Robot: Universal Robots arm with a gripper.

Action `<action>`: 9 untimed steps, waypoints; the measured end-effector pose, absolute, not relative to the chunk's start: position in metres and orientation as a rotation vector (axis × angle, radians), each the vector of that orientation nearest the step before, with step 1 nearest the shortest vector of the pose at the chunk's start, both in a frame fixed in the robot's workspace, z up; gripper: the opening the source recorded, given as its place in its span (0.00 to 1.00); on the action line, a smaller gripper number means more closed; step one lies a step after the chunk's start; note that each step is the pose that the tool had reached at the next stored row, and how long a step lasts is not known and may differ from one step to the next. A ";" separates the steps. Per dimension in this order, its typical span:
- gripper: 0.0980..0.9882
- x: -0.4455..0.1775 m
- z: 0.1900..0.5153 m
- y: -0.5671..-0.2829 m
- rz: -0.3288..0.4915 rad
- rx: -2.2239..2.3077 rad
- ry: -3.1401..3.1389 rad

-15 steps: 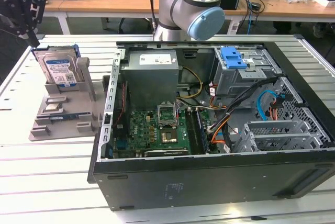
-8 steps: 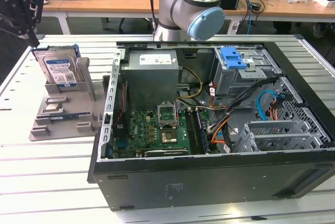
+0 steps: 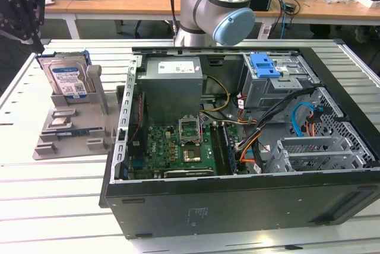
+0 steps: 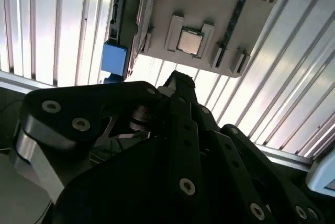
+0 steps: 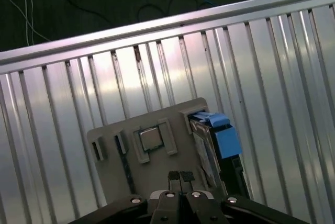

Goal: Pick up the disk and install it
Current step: 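Pick up the disk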

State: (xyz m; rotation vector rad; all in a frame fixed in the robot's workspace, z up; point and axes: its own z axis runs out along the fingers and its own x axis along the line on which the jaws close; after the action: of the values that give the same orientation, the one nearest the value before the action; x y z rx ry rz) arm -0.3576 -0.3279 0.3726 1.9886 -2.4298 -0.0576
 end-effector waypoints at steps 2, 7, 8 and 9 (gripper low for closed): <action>0.01 -0.358 0.373 -0.328 -0.057 2.032 -2.392; 0.01 -0.358 0.373 -0.328 -0.056 2.090 -2.340; 0.01 -0.358 0.373 -0.328 -0.056 2.090 -2.340; 0.01 -0.358 0.373 -0.328 -0.056 2.090 -2.340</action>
State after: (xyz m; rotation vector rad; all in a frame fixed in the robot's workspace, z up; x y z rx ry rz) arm -0.3576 -0.3277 0.3726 2.0901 -2.3403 -0.0564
